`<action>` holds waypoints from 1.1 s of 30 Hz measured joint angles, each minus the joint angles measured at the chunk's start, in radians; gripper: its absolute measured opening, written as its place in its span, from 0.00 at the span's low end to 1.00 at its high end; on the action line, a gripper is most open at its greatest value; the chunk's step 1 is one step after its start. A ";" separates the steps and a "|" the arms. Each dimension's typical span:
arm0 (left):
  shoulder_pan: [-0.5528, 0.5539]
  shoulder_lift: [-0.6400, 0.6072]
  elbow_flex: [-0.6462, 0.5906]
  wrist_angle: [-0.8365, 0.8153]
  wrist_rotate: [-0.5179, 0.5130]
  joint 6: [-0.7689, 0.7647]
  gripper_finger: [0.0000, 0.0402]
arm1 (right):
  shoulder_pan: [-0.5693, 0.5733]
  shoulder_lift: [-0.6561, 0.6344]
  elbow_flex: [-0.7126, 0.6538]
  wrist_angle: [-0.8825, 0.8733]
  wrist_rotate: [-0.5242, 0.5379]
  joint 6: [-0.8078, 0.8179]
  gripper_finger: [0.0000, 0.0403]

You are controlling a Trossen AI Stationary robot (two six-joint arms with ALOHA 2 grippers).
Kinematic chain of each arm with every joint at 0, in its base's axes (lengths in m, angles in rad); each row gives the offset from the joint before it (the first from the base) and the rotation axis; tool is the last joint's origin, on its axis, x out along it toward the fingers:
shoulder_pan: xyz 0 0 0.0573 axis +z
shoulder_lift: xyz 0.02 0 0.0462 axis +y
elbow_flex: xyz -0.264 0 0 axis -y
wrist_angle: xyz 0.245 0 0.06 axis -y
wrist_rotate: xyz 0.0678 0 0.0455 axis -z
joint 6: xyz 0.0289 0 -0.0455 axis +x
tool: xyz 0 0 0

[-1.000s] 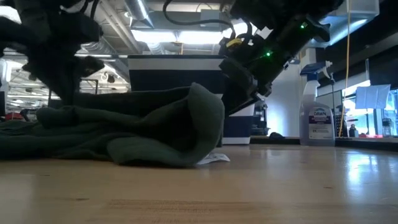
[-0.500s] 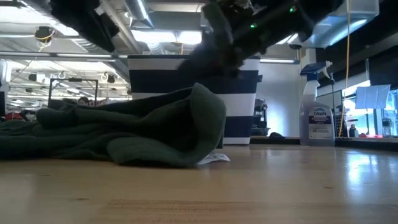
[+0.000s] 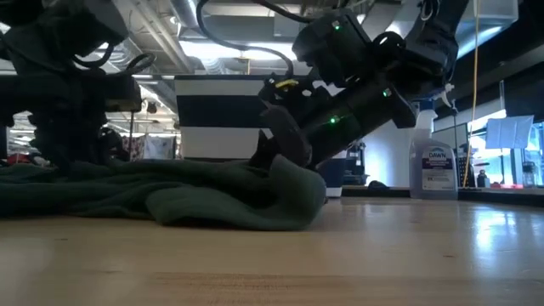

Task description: Fold Laundry from Bin

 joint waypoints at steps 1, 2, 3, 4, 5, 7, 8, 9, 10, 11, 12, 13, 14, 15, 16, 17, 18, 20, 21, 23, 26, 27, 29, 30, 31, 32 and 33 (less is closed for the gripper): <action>0.000 0.000 0.000 0.002 0.000 -0.001 0.21 | 0.000 -0.005 0.000 -0.004 0.001 -0.001 0.41; 0.000 0.000 0.002 0.004 0.002 0.000 0.21 | 0.000 -0.015 -0.002 -0.012 0.001 -0.003 0.41; 0.000 0.001 0.011 0.000 0.006 0.004 0.21 | 0.000 -0.027 -0.003 -0.027 0.001 -0.009 0.41; 0.000 -0.001 0.028 -0.009 0.014 0.014 0.21 | 0.000 -0.045 -0.005 -0.046 0.001 -0.021 0.41; 0.000 -0.006 0.052 -0.024 0.031 0.029 0.21 | 0.000 -0.070 -0.007 -0.069 0.002 -0.029 0.41; -0.002 -0.021 0.122 -0.064 0.062 0.053 0.21 | 0.000 -0.133 -0.008 -0.124 0.003 -0.044 0.41; -0.009 -0.032 0.163 -0.093 0.065 0.057 0.21 | 0.000 -0.172 -0.008 -0.146 0.003 -0.046 0.41; -0.017 -0.044 0.204 -0.132 0.063 0.058 0.20 | 0.000 -0.208 -0.007 -0.164 0.002 -0.046 0.41; -0.027 -0.056 0.243 -0.175 0.057 0.060 0.20 | -0.001 -0.240 -0.006 -0.174 -0.002 -0.045 0.41; -0.039 -0.068 0.280 -0.220 0.046 0.061 0.20 | -0.002 -0.266 -0.006 -0.173 -0.005 -0.046 0.41; -0.053 -0.077 0.312 -0.262 0.026 0.061 0.20 | -0.002 -0.284 -0.006 -0.163 -0.005 -0.046 0.41; -0.068 -0.088 0.338 -0.302 -0.003 0.061 0.20 | -0.002 -0.300 -0.006 -0.145 -0.005 -0.046 0.41; -0.084 -0.098 0.356 -0.337 -0.037 0.061 0.20 | -0.002 -0.306 -0.006 -0.117 -0.004 -0.048 0.41; -0.101 -0.108 0.365 -0.359 -0.080 0.061 0.20 | -0.001 -0.307 -0.006 -0.061 0.006 -0.050 0.41; -0.118 -0.117 0.365 -0.367 -0.122 0.060 0.20 | -0.001 -0.306 -0.006 -0.014 0.015 -0.052 0.41; -0.135 -0.123 0.359 -0.370 -0.163 0.056 0.20 | -0.001 -0.294 -0.005 0.029 0.020 -0.055 0.41; -0.152 -0.126 0.348 -0.368 -0.199 0.044 0.19 | -0.002 -0.272 -0.001 0.077 0.021 -0.061 0.41; -0.179 -0.125 0.316 -0.368 -0.247 0.006 0.19 | -0.013 -0.215 0.014 0.112 0.021 -0.078 0.41; -0.190 -0.124 0.297 -0.368 -0.256 -0.017 0.19 | -0.016 -0.177 0.030 0.104 0.021 -0.078 0.41; -0.208 -0.121 0.254 -0.348 -0.258 -0.068 0.19 | -0.021 -0.104 0.086 0.083 0.024 -0.083 0.41; -0.231 -0.120 0.196 -0.321 -0.257 -0.136 0.19 | -0.031 0.002 0.209 0.003 0.006 -0.104 0.41; -0.237 -0.120 0.181 -0.315 -0.257 -0.158 0.19 | -0.036 0.037 0.255 -0.052 0.000 -0.106 0.41; -0.246 -0.120 0.159 -0.312 -0.257 -0.197 0.19 | -0.043 0.104 0.351 -0.197 -0.016 -0.109 0.41; -0.250 -0.120 0.151 -0.312 -0.257 -0.211 0.19 | -0.047 0.130 0.401 -0.275 -0.023 -0.111 0.41; -0.251 -0.120 0.147 -0.312 -0.258 -0.223 0.19 | -0.049 0.145 0.444 -0.354 -0.028 -0.120 0.41; -0.254 -0.120 0.143 -0.310 -0.260 -0.228 0.19 | -0.049 0.158 0.485 -0.433 -0.033 -0.133 0.41; -0.255 -0.120 0.141 -0.309 -0.261 -0.228 0.19 | -0.049 0.169 0.521 -0.497 -0.033 -0.145 0.41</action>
